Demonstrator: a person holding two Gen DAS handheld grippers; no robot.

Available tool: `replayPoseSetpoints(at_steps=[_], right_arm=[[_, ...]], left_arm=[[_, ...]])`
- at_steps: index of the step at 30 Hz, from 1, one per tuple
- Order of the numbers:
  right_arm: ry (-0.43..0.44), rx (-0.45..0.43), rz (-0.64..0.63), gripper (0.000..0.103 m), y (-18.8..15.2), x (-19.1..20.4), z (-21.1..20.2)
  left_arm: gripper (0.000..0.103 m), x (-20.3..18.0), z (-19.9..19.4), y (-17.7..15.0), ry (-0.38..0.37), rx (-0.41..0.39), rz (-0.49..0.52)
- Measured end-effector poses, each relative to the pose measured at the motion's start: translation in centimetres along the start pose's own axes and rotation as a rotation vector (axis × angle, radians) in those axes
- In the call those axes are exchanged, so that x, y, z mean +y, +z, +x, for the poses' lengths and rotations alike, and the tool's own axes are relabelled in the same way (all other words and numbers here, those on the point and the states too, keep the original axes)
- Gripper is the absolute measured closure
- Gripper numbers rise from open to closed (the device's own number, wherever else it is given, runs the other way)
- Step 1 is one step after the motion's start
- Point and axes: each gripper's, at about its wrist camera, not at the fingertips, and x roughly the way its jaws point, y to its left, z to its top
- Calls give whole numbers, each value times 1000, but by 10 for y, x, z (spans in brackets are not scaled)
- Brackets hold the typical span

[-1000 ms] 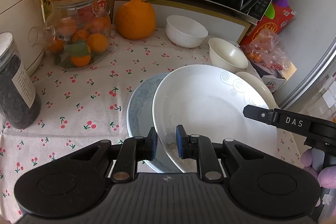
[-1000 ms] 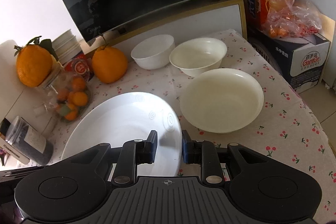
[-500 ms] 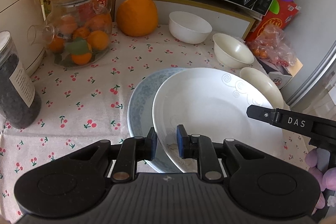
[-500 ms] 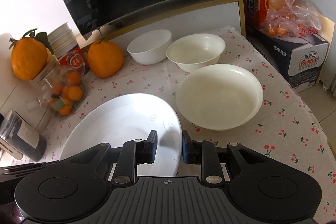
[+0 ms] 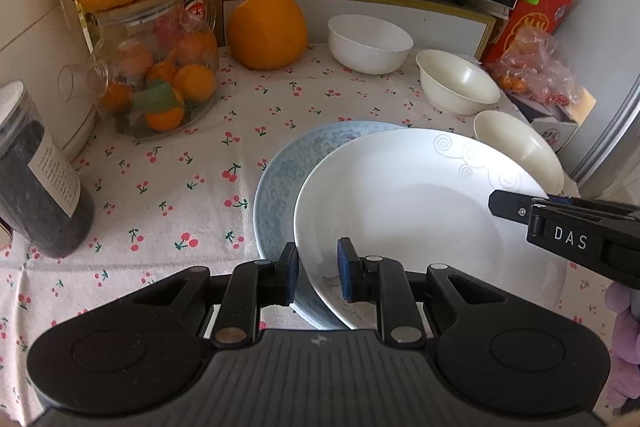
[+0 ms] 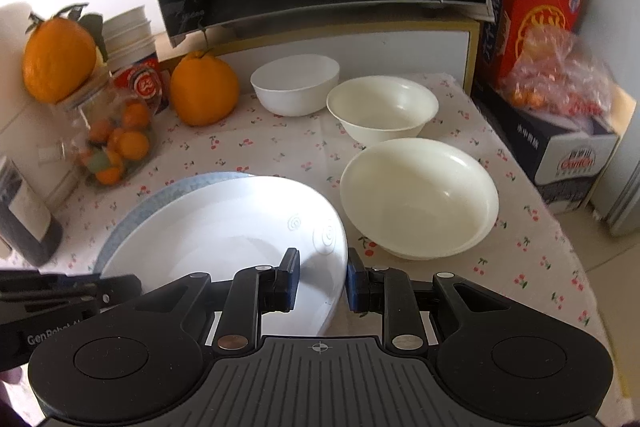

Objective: Organize plates and bowls
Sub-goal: 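Carry the white plate over the blue-patterned plate stack with the left gripper, then lower the white plate onto the blue plates and open the left gripper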

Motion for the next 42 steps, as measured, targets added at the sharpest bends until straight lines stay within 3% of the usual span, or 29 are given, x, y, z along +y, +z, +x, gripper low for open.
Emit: replayPoseSetpoints(at_steps=[11, 42], right_arm=[[-5, 15, -23, 78, 2, 2, 0], [35, 100, 11, 77, 7, -2, -7]], left_arm=[[84, -8, -1, 0, 57, -7, 67], [82, -6, -7, 1, 61, -6, 53]])
